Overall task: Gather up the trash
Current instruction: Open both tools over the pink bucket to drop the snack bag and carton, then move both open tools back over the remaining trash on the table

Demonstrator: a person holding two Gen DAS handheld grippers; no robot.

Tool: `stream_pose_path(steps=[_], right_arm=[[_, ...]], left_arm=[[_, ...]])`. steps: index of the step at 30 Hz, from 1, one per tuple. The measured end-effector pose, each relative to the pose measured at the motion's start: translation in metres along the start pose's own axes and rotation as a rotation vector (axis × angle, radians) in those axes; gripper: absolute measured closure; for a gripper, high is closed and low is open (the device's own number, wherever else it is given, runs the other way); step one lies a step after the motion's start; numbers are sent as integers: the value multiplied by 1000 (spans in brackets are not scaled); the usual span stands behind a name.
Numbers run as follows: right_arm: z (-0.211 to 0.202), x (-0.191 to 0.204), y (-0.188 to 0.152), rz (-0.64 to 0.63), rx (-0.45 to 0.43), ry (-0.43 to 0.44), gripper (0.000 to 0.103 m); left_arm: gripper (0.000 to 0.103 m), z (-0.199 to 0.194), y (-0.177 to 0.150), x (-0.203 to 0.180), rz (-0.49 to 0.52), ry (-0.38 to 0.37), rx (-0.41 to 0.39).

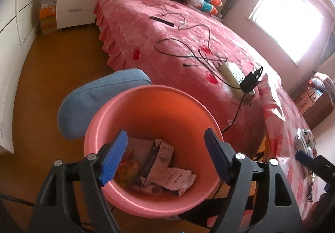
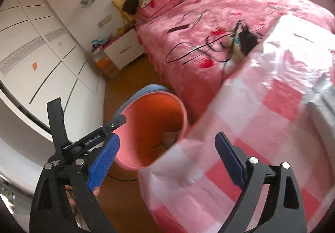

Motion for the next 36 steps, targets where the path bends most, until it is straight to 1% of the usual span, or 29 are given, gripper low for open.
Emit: stream_pose_path(steps=[5, 12, 19, 25, 31, 36], right_arm=[[-20, -18, 0, 21, -43, -34, 11], [-44, -39, 6, 15, -107, -87, 11], [-63, -59, 3, 27, -129, -104, 10], [-85, -68, 7, 21, -174, -123, 10], [-101, -76, 7, 8, -205, -150, 10], [-111, -85, 6, 10, -221, -168, 10]], left_arm=[[25, -2, -7, -17, 23, -35, 29], [25, -10, -13, -51, 76, -85, 39], [25, -22, -12, -84, 128, -117, 28], [25, -31, -14, -107, 154, -139, 32], [25, -41, -21, -137, 212, -166, 37], [25, -48, -27, -156, 239, -187, 40]])
Point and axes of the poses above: each gripper's, at about its wrist camera, not at the fingertips, and z roughly the way its jaws point, x to its left, y to its top, the point moved 7 cm from there along z, roughly the way its jaws point, and after that the axes turned 13 degrees about -x, right-handed, at the moved point
